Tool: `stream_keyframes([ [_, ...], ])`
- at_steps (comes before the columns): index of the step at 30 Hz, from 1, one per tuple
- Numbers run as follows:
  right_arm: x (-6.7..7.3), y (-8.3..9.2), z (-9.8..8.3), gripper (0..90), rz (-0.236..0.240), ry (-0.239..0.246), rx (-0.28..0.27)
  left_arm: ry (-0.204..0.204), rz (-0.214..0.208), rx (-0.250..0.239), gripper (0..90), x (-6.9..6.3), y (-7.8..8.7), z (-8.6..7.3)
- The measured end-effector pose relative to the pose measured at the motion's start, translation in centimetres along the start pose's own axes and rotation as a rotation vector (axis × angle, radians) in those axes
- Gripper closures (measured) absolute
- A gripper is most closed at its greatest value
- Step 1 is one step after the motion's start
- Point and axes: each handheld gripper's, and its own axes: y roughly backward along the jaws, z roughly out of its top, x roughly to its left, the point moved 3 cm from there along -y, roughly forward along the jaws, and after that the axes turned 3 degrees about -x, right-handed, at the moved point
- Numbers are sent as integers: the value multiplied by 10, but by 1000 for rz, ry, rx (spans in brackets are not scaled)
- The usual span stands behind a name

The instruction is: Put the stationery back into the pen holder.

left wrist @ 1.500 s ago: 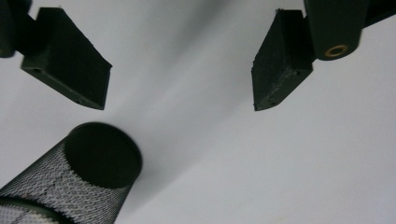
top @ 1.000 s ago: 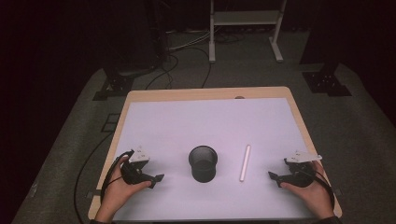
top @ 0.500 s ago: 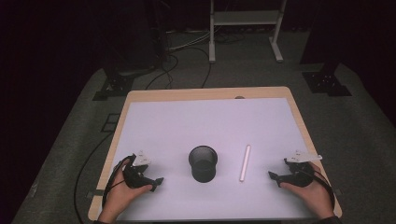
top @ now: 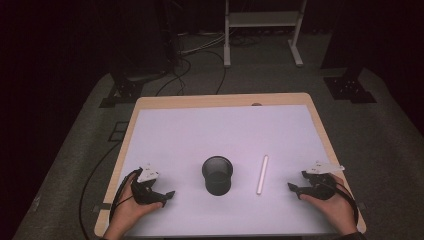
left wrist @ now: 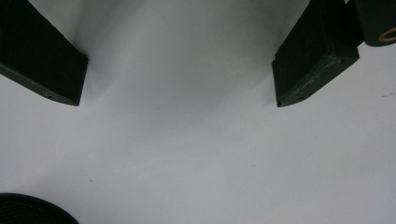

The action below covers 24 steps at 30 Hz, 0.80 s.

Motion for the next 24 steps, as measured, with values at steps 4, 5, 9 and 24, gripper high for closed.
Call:
stream_keyframes([
  [4, 0, 2, 6, 281, 5, -24, -4, 0, 1, -3, 22, 0, 0, 0],
  [5, 0, 2, 8, 286, 6, -27, -6, 0, 1, -4, 23, 0, 0, 0],
  [9, 0, 3, 14, 308, 12, -37, -10, 0, 0, -2, 22, 0, 0, 0],
  [24, 5, -3, 40, 401, 34, -74, 17, 0, -2, 1, 22, 0, 0, 0],
])
